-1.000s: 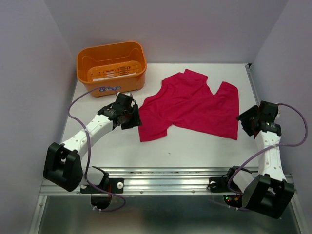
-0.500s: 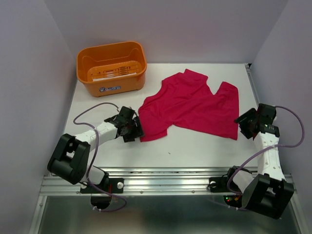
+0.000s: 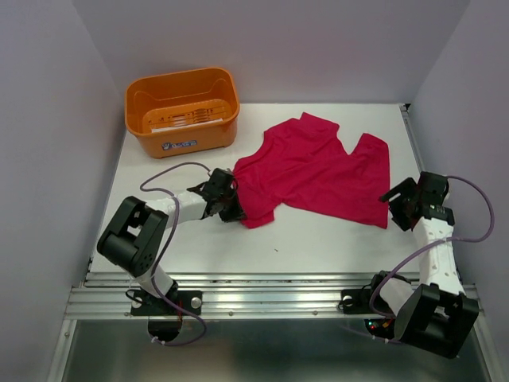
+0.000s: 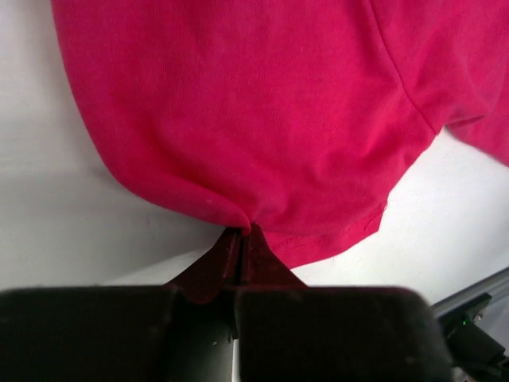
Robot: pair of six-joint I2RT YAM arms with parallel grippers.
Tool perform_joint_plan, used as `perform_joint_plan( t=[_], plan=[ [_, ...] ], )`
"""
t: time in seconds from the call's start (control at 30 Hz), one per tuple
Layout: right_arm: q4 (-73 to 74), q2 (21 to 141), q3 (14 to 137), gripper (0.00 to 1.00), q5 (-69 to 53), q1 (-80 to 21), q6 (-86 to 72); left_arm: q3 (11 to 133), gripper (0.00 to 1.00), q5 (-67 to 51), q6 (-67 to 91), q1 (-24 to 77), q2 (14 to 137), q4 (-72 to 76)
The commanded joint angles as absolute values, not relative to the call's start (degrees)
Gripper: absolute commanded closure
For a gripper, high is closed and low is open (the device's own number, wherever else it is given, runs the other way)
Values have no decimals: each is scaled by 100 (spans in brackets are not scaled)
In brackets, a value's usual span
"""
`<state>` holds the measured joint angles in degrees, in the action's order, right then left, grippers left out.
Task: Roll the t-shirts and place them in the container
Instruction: Flatten out the T-shirt at the center of the board.
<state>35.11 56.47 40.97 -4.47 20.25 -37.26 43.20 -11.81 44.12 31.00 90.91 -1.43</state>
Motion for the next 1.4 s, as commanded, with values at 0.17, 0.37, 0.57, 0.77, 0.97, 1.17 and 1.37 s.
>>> perform_joint_plan(
  t=[0.17,0.37,0.57,0.77,0.97,1.17,1.37],
  plan=[
    [2998,5265,3141,23,-404,2057,-4182,5316,100,-835,4008,3138,8817,-825],
    [2418,5248,2515,26,-387,2057,-4412,5905,100,-835,3815,3138,8552,-1142],
    [1715,5413,2039,35,-413,2057,-4728,6547,100,-923,3665,3129,8780,-1379],
    [1231,6020,2249,51,-237,2057,-4658,7268,100,-984,3481,3138,9158,-1643],
    [1002,6767,2935,82,-114,2057,-4500,7558,100,-1019,3445,3076,9281,-1705],
    [1107,6742,3515,99,-193,2057,-4325,7708,100,-1081,3472,3024,9273,-1749],
    [1994,6136,4166,99,-237,2057,-3894,7796,100,-1107,3384,3006,9009,-2091]
  ],
)
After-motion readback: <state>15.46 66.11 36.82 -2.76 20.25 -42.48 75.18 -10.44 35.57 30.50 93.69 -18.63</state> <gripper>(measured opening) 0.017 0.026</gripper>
